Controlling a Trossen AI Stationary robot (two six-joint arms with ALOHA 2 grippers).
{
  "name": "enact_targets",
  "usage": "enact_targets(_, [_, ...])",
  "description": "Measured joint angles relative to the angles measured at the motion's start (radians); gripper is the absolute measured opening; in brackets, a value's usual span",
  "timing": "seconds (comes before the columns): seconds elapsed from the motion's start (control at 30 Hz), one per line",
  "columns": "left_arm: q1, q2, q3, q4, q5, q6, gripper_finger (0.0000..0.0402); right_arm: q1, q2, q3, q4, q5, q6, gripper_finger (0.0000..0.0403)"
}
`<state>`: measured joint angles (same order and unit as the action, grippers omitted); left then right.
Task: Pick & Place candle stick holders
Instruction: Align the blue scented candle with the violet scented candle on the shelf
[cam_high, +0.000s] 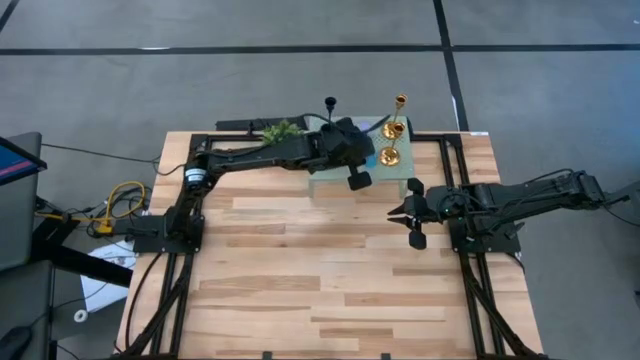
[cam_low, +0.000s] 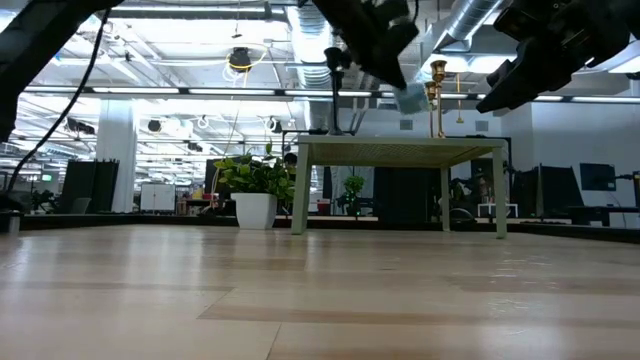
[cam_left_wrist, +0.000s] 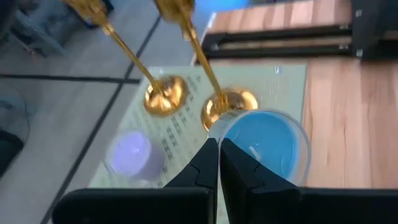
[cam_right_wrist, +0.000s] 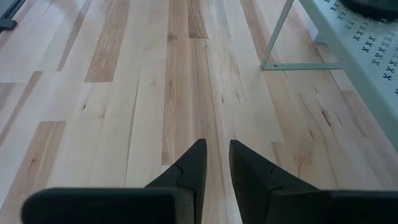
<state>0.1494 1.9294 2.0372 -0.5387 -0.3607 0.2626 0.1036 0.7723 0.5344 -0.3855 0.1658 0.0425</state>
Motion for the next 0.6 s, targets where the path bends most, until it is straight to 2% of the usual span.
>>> enact_targets(0.6, [-0.005,-0.005,0.0,0.114,0.018,0.08,0.0006,0.0,0.0,0.0,-0.003,0.0,0.002,0.0061])
